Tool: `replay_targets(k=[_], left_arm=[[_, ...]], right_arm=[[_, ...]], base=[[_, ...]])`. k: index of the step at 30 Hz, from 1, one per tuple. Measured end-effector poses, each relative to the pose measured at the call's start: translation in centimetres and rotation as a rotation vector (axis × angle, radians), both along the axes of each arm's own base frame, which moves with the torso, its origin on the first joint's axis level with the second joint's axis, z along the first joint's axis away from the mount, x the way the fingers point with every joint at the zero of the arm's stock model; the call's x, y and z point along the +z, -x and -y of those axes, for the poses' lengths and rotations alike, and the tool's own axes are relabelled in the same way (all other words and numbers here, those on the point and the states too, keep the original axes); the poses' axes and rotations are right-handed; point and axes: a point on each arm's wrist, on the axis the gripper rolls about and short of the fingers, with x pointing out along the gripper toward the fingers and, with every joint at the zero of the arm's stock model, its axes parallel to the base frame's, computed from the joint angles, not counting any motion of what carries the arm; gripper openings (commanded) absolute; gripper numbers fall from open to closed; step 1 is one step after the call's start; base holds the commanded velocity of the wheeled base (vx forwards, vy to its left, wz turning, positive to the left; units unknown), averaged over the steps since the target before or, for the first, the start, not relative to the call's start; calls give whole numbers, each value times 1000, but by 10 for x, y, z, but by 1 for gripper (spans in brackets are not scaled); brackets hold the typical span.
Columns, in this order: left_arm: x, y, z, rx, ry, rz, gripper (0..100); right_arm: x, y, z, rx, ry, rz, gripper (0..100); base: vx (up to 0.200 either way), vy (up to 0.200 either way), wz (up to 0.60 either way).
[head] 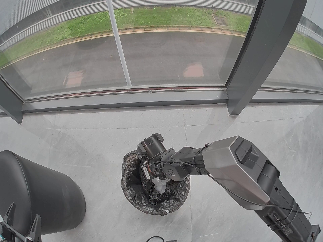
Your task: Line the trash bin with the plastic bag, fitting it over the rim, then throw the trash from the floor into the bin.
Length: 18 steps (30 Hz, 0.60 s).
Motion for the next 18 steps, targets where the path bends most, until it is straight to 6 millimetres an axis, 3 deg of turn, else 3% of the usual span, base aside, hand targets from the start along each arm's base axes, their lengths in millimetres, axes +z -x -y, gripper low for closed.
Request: replay_targets(k=[10, 18], left_arm=[[0, 0, 0, 0, 0, 0, 100], [0, 0, 0, 0, 0, 0, 100]], right_arm=[[-51, -8, 16, -32, 94, -107, 0], [-68, -8, 21, -40, 126, -140, 0]], base=[[0, 0, 0], [0, 0, 0]])
